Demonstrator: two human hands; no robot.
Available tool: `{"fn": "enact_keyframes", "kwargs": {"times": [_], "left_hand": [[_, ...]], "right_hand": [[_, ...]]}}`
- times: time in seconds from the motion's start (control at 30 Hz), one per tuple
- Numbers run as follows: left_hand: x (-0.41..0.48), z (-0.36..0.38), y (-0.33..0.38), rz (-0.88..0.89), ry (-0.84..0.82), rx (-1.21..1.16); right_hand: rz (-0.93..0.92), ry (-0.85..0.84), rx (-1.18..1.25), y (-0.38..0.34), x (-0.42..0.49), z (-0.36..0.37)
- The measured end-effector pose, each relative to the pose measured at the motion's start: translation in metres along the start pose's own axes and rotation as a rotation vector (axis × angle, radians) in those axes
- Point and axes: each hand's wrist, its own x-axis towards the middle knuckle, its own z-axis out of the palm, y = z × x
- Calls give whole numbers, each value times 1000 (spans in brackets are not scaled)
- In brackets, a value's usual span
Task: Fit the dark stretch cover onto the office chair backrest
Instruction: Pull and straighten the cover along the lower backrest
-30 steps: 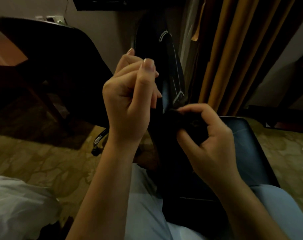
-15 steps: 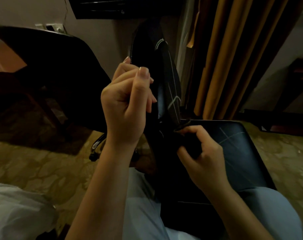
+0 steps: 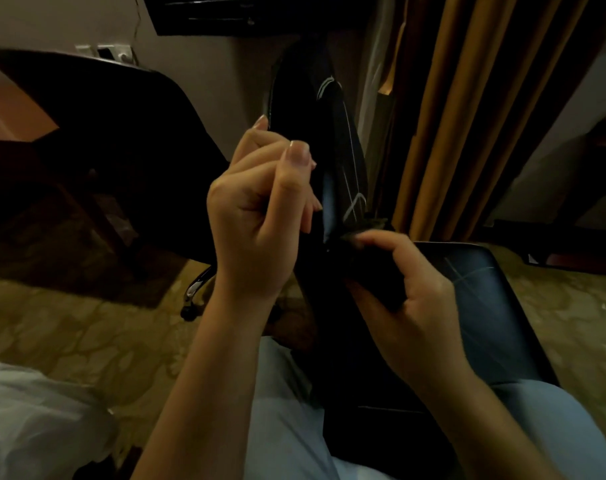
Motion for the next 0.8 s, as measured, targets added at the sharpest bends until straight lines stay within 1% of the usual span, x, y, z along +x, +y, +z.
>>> {"fn": "enact_keyframes", "kwargs": {"times": [0.13,0.17,0.23,0.27,0.37,0.5,0.63,0.7,0.8], "left_hand": [[1,2,-2,17,21,-20],[1,3,-2,26,21,-20],[0,3,-2,36,12,-23],[0,3,-1,32,10,-23],[-1,1,0,14,-1,-7],[0,-1,2,17,-40,5],[-1,-4,3,19,-46,16],[-1,-4,2,15,-42,15],[-2,-1,-1,11,-8,12]], "right_hand": [[62,-15,-171,19,-19,-1],[68,-21,-181,21,-19,-3],[92,-23,-125,16,-14,-8],[84,-20,-86,11,-8,-11],[-19,-8,11,-12,14,-16],[-103,-15,2,-29,32,-12],[-48,-20,16,-16,23,-7],[-12,-30,-45,-3,10,-9],[111,-66,-106,18,-10,-15]]}}
